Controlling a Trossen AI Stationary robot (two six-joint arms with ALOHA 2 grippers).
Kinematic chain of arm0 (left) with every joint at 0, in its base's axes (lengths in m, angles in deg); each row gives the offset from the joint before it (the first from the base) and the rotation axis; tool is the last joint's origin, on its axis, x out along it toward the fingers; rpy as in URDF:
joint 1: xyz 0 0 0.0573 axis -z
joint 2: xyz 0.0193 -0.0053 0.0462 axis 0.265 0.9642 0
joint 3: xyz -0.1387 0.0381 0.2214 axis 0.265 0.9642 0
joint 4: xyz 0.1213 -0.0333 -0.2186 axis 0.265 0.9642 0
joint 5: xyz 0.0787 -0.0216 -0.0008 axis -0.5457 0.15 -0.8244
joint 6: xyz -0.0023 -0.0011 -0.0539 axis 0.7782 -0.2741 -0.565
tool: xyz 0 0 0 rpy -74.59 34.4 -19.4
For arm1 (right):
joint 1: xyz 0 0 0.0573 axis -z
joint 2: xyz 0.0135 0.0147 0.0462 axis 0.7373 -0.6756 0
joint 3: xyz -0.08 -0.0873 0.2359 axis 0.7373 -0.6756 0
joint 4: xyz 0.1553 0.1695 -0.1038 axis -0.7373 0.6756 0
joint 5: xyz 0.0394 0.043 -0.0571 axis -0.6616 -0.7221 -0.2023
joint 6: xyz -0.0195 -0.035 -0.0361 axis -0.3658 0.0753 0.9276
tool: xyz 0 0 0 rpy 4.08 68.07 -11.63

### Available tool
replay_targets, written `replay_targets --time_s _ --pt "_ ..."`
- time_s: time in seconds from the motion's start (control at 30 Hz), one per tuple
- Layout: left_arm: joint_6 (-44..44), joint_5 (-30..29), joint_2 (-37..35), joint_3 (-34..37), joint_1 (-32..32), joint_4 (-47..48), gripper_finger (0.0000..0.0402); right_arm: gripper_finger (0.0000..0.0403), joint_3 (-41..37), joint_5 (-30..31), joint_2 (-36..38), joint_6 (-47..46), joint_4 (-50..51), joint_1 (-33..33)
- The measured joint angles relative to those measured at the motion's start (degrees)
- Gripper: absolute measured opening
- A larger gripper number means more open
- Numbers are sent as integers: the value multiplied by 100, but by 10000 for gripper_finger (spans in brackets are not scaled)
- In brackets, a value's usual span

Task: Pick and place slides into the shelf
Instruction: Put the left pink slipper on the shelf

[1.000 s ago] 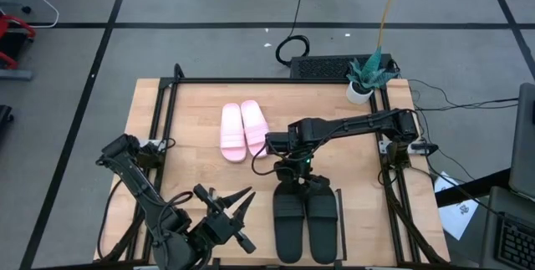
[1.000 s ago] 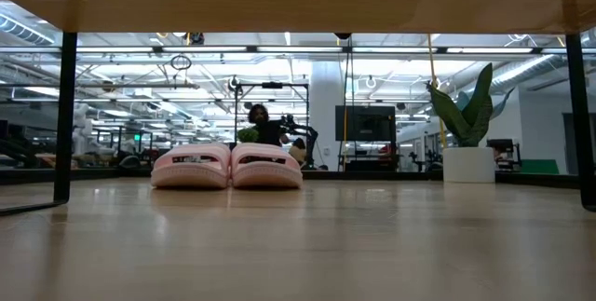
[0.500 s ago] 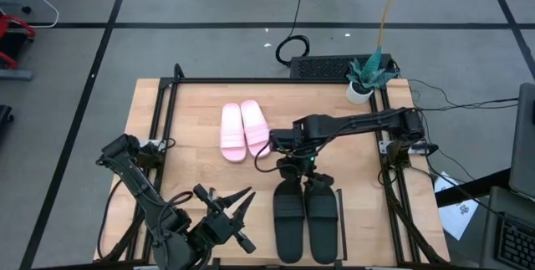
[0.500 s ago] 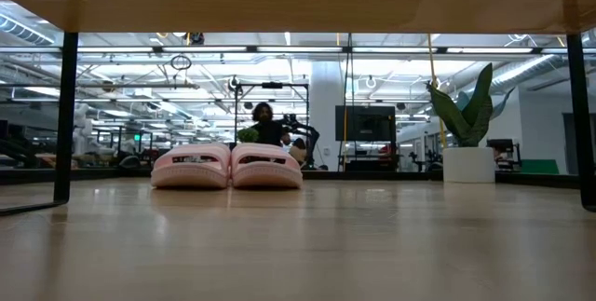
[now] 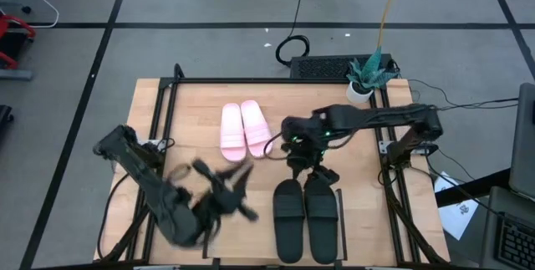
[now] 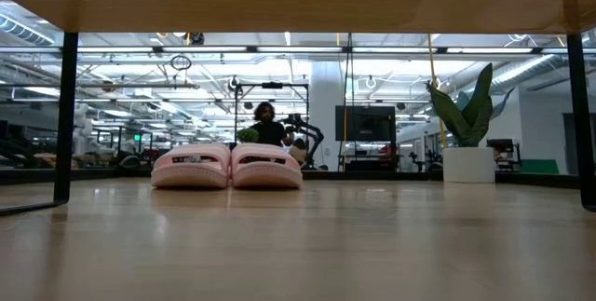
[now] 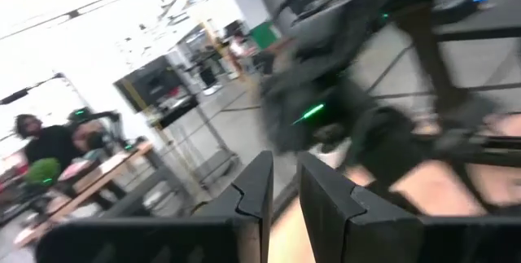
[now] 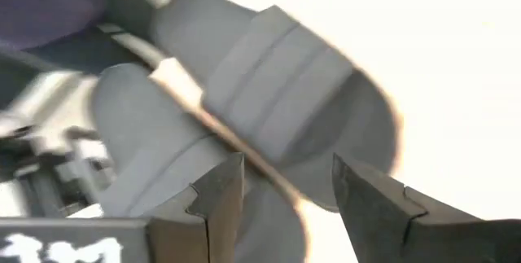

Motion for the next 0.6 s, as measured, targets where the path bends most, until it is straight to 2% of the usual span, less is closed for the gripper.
replay_targets --time_s 0.13,0.27,0.33,0.47,0.53,0.6 --pt "-861 -13 -666 -1 -430 1333 62 179 0 1032 635 -287 -468 -29" --pt "-2492 244 -1409 -5 -1006 3209 62 178 3 1947 1283 -287 -1050 -26" --pt "-3343 999 -1757 -12 -1384 4267 62 178 9 2387 1538 -203 -1380 30" --pt "-4721 3140 -2227 -12 -2347 6181 62 178 11 2910 1844 -45 -1722 289" --pt "-5053 3996 -2285 -12 -2838 6976 63 178 11 2951 1889 -37 -1758 532" --pt "-5174 4538 -2272 -11 -3238 7600 62 178 11 2967 1892 -68 -1754 790"
